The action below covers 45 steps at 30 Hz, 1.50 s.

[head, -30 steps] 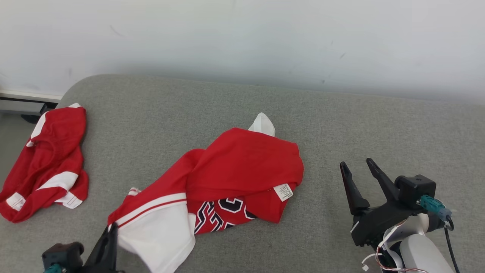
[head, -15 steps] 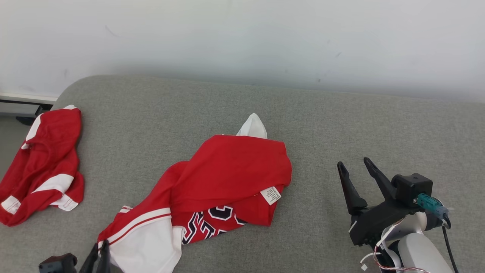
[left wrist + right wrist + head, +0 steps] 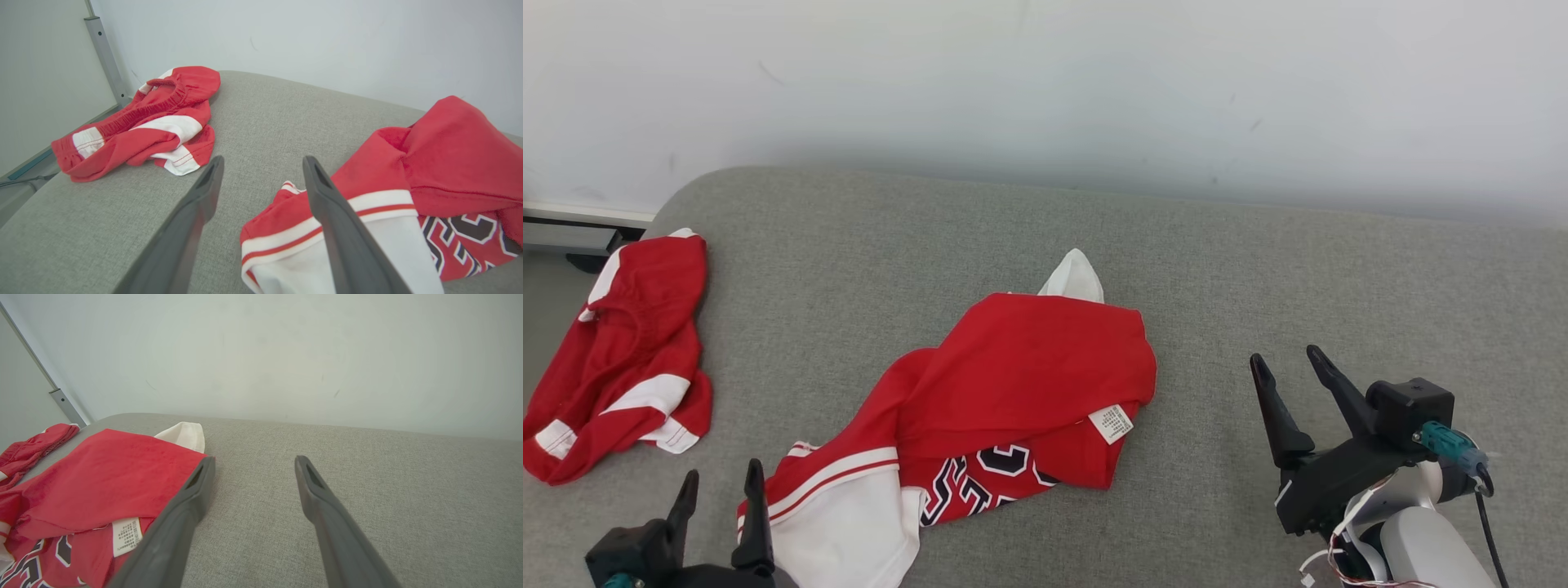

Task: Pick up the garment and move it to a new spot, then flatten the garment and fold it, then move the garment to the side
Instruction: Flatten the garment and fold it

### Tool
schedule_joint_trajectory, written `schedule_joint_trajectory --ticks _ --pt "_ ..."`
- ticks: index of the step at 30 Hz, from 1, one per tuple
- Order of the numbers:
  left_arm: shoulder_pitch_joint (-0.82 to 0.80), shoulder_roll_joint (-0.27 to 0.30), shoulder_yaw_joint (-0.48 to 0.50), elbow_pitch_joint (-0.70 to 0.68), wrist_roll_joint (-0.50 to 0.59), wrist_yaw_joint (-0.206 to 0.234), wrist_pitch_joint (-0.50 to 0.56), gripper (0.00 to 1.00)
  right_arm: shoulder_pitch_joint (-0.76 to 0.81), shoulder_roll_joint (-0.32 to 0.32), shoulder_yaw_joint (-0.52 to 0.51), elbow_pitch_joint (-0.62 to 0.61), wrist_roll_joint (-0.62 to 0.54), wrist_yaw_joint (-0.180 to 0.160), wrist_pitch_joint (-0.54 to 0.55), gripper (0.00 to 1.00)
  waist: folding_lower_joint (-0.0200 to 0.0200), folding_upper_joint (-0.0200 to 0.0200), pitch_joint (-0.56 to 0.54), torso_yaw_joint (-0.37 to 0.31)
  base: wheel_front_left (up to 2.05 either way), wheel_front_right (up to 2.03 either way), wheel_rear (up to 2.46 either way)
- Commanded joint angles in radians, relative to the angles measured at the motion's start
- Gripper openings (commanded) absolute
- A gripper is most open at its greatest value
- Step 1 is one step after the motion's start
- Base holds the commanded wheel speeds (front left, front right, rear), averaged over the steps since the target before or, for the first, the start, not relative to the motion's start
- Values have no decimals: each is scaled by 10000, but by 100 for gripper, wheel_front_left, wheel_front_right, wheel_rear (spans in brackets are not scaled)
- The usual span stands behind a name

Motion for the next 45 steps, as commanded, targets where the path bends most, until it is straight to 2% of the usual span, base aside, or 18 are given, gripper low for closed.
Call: schedule_joint_trajectory --ticks 1,9,16,22,34,42,45 --pt "168 -21 71 -190 146 31 -57 100 60 -33 13 22 34 -1 -31 100 0 0 -21 33 0 0 0" --pt "472 -207 86 -1005 647 21 -58 100 82 -31 272 292 265 -1 7 100 0 0 -45 230 0 0 0" --pt "440 -387 396 -2095 1269 160 -57 100 2 -31 594 637 425 0 127 100 0 0 11 478 0 0 0" --pt "643 -574 637 -2799 1834 103 -57 100 -229 -33 940 1191 672 -1 191 100 0 0 20 694 0 0 0" --pt "806 -843 945 -2887 2238 -130 -58 100 -1667 -246 1777 3386 1191 -1 -26 100 0 0 -97 960 0 0 0" --pt "713 -1037 1045 -2761 2378 -298 -58 100 -2797 -272 2520 5038 2115 0 117 100 0 0 -94 1143 0 0 0" --pt "681 -1119 1070 -2714 2434 -363 -58 100 -3090 -206 2717 5570 2853 0 338 100 0 0 -69 1246 0 0 0"
